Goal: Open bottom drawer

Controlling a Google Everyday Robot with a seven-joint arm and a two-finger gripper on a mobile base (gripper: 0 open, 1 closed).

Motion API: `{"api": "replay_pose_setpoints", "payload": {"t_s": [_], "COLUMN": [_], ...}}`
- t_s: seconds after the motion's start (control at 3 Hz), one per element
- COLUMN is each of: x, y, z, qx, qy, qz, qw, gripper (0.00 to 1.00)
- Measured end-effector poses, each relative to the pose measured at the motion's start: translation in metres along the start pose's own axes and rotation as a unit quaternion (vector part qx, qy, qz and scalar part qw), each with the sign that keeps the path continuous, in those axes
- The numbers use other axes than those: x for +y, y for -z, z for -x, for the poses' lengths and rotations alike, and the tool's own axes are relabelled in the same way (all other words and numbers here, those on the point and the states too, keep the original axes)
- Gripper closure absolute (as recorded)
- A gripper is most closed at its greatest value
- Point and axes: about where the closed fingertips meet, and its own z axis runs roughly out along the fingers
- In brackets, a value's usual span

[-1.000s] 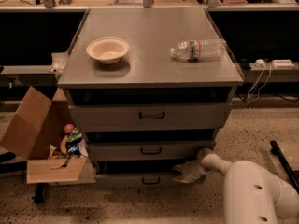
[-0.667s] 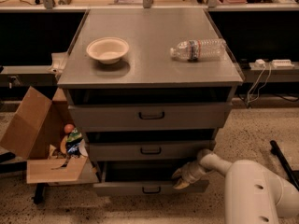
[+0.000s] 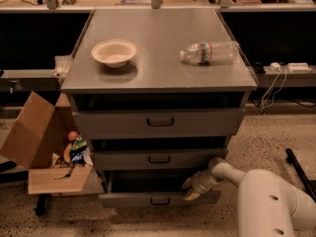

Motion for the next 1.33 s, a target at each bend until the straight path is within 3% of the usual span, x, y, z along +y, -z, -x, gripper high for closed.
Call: {"api": "replay_pose_setpoints", "payload": {"t_s": [0.67,1.0,1.33], "x": [0.0000,0.0001,0.0001], "y": [-0.0001,-0.0001,-0.0002], "z": [0.0000,0.0000,0.0000], "qx": [0.000,0.000,0.000], "qy": [0.000,0.000,0.000], "qz": [0.000,0.000,0.000], "qw": [1.0000,1.0000,1.0000], "gripper": [0.07,0.00,0.00]}}
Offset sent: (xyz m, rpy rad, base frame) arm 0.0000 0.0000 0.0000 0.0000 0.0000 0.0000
